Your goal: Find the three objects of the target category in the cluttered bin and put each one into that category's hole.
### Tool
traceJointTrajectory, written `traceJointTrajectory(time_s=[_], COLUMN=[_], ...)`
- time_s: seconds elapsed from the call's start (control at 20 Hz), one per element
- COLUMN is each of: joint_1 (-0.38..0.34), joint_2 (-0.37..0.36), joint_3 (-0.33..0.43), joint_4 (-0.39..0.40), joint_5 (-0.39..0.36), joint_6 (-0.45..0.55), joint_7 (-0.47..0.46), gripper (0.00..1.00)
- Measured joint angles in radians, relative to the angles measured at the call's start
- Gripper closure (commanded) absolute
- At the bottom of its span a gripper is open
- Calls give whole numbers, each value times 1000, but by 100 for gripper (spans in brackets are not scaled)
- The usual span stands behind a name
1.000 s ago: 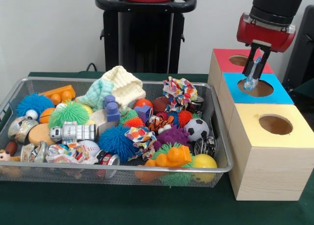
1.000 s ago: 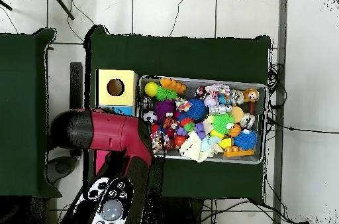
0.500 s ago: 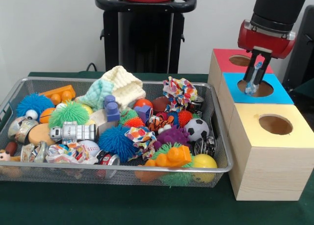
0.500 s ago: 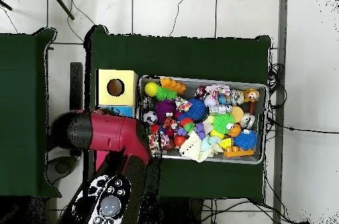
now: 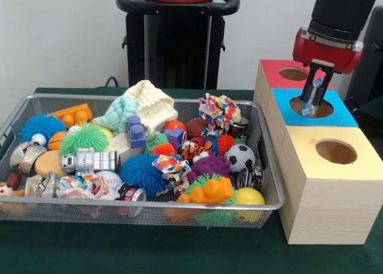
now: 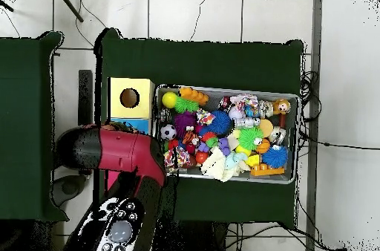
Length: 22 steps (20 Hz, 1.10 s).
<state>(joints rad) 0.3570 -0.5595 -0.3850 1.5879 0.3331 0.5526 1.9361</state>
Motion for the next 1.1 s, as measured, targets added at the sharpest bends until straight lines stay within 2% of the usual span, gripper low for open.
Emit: traceJointTrajectory(time_s=[0.55, 0.6, 1.1], joint_1=[2, 4, 4], joint_2=[-9, -10, 11], joint_3=[1, 1, 2], joint_4=[29, 32, 61], joint_5=[15, 15, 14], joint_6=[-43, -55, -83], joint_7=[0, 0, 0], gripper=[100, 0, 0])
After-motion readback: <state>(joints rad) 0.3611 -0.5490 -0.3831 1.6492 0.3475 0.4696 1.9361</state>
